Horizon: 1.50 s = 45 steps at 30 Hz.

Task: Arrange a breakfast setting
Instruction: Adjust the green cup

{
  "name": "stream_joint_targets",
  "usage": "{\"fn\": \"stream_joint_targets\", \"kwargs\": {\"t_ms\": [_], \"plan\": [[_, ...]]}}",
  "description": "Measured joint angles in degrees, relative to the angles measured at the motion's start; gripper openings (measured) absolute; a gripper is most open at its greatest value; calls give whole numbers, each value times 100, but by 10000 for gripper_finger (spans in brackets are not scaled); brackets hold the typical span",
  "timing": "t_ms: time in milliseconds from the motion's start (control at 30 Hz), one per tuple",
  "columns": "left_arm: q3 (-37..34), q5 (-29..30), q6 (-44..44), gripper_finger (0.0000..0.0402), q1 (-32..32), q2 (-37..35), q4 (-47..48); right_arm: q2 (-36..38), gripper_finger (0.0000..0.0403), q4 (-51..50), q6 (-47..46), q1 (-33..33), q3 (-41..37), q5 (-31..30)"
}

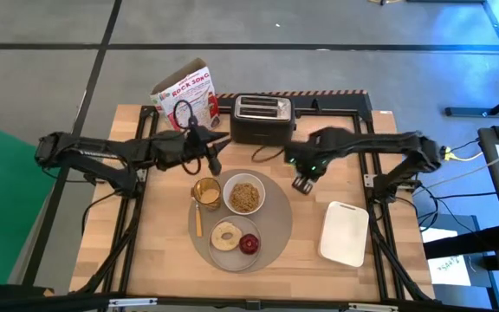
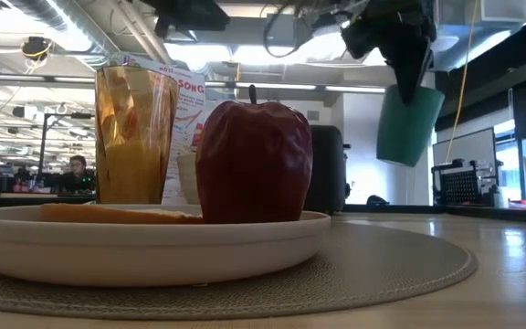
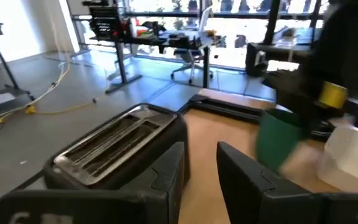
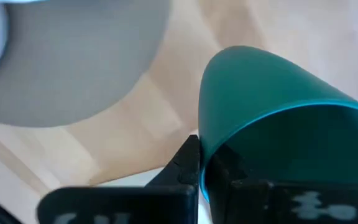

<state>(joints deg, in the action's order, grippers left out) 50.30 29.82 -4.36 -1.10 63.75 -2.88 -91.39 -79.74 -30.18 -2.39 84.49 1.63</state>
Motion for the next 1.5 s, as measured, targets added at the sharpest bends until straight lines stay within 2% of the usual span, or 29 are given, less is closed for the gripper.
{"fn": "stream_joint_targets", "kwargs": {"t_ms": [200, 533, 733, 967, 1100, 1333, 1500], "plan": [[0, -326, 230, 89, -532, -273, 120, -794, 1, 66, -449, 505, 514, 508], [0, -1569, 510, 89, -1294, -302, 257, -1621, 0, 314, -1564, 893, 1000, 827], [2, -1626, 795, 89, -1659, -295, 247, -1819, 0, 849, -1960, 1047, 1077, 859], [2, -1858, 804, 89, -2056, -295, 230, -2114, 0, 1008, -2062, 1025, 1077, 1196], [1, -1909, 808, 89, -2179, -295, 235, -2230, 0, 989, -2060, 1025, 1075, 1146], [2, -1956, 807, 89, -2246, -295, 243, -2158, 0, 63, -1787, 668, 1115, 464], [2, -2052, 808, 89, -2258, -295, 271, -2131, 0, 279, -1303, 358, 1121, 484]]}}
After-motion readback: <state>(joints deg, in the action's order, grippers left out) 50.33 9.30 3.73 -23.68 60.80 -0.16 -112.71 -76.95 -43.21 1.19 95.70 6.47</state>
